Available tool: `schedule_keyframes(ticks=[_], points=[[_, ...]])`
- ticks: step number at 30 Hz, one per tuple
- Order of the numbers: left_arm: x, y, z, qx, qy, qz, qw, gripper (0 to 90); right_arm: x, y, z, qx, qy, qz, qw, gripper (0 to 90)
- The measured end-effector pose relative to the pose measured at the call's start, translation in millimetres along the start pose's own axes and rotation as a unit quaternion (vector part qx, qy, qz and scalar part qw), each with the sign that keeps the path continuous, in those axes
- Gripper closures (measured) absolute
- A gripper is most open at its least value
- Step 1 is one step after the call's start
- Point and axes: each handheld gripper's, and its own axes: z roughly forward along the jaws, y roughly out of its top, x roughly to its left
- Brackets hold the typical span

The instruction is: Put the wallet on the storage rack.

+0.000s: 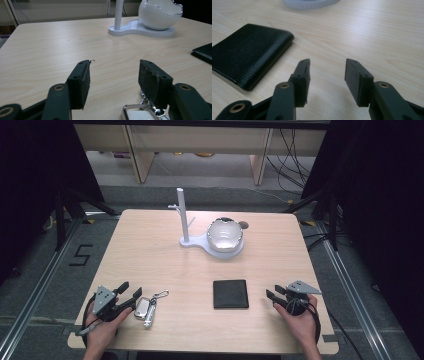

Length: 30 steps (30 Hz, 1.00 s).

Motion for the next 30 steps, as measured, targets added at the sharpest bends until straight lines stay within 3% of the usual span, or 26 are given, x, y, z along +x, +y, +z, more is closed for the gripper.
schedule_keyframes(ticks=[1,2,3,5,7,8,9,14,15,16,17,19,24,25,26,29,30], points=[[-1.3,2.3,0.1,-0.001,-0.001,0.0,1.0,43.5,-1.1,1.9,-0.7,0.005,-0.003,0.002,1.0,57.1],[-2.5,4.7,-0.5,0.003,0.0,0.001,1.0,44.9,1.7,4.0,-2.3,0.018,-0.002,0.025,0.9995,57.3],[-3.4,6.6,0.0,0.003,-0.003,0.002,1.0,45.3,-2.5,7.1,-2.1,0.023,-0.001,0.009,0.9997,57.3],[-4.7,8.8,1.6,-0.001,-0.008,0.0,1.0,45.4,-0.7,12.6,-1.0,0.04,0.007,0.041,0.9983,56.8],[-5.6,9.4,2.8,-0.004,-0.008,0.0,1.0,45.1,-3.8,19.7,0.9,0.062,0.029,0.046,0.9966,56.5],[-5.6,9.4,2.8,-0.004,-0.008,0.0,1.0,45.0,-3.8,19.7,0.9,0.062,0.029,0.046,0.9966,56.5],[-5.5,9.8,2.8,0.005,-0.005,0.001,1.0,44.8,-2.8,27.4,2.9,0.087,0.036,0.055,0.9941,55.8],[-3.6,8.2,3.9,0.006,-0.004,-0.001,1.0,44.0,3.6,45.6,9.8,0.149,0.044,0.06,0.986,55.2],[-2.5,7.1,4.7,0.002,-0.007,-0.001,1.0,43.8,6.1,48.8,10.5,0.167,0.042,0.072,0.9824,55.2],[-2.3,6.9,4.5,0.002,-0.007,-0.002,1.0,43.6,8.1,51.4,12.7,0.174,0.038,0.077,0.981,55.3],[-2.3,6.9,3.6,0.005,-0.004,-0.002,1.0,43.4,8.5,53.9,14.2,0.182,0.055,0.076,0.9787,55.5],[-2.1,6.3,3.3,0.006,-0.004,-0.002,1.0,43.1,10.7,55.6,16.9,0.186,0.048,0.076,0.9783,55.7],[-2.5,5.2,2.6,0.005,-0.009,0.003,0.9999,42.6,21.9,64.4,30.9,0.195,0.081,0.069,0.975,57.6],[-3.4,6.0,1.9,0.009,-0.008,0.002,0.9999,42.3,27.2,69.4,35.2,0.218,0.092,0.073,0.9687,57.0],[-4.1,8.1,3.7,0.014,-0.01,0.011,0.9998,41.8,29.6,70.9,38.3,0.228,0.102,0.075,0.9654,56.2],[-4.1,11.3,6.5,0.022,-0.011,0.02,0.9995,41.3,33.8,73.8,44.4,0.236,0.101,0.072,0.9639,55.4],[-4.3,13.1,6.9,0.024,-0.01,0.021,0.9994,41.1,35.1,76.2,50.4,0.248,0.107,0.072,0.9601,55.4]])
